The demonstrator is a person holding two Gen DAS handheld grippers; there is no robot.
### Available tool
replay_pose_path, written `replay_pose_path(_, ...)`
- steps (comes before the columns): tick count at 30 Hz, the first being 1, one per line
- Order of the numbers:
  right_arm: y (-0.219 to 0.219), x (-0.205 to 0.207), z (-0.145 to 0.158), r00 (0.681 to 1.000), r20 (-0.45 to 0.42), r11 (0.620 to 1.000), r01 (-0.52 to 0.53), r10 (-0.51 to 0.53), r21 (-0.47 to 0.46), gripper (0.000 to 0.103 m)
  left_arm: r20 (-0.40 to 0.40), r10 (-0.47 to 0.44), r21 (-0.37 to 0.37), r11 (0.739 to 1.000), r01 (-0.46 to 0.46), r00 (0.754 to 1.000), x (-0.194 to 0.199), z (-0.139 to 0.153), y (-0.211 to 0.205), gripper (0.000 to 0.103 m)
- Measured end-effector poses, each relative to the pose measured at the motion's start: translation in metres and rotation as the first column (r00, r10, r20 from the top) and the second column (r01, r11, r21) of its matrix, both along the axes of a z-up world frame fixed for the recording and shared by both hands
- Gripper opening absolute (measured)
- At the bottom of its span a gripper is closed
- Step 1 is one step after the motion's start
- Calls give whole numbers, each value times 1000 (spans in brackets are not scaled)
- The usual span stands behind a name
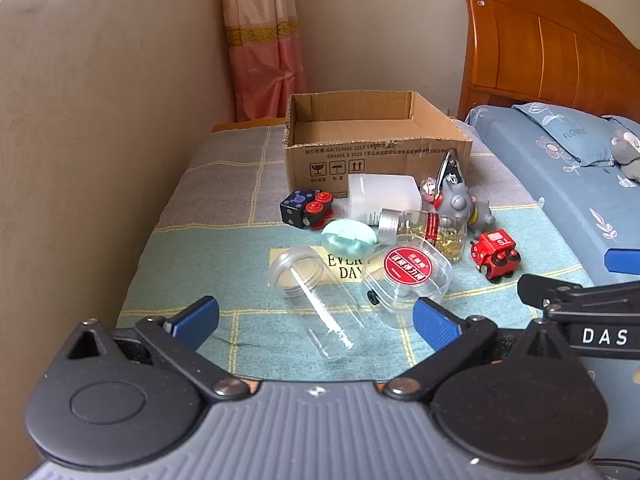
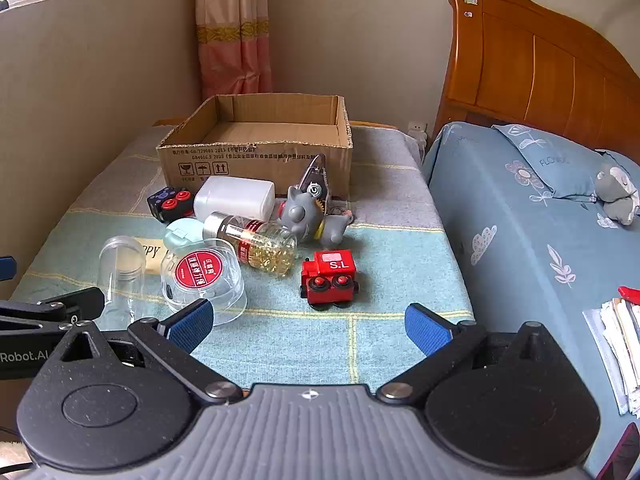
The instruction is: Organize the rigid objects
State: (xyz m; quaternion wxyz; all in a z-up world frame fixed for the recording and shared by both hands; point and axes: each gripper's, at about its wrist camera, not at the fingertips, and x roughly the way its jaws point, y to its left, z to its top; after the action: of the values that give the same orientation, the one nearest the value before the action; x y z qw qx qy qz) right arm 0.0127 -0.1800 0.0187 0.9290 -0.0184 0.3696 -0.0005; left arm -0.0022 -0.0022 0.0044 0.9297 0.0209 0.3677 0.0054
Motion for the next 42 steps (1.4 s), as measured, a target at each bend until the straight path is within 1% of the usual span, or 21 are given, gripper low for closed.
replay_pose_path(27,1,-1,4,1000,19,1000,-2,2,-2,103,10,-11,-13,1000,11,1000,1,3,1,102)
replay_pose_path(42,0,0,3,1000,23,1000,-3,3,-9,103,9,-38,-15,999,38,999,1,5,-1,102)
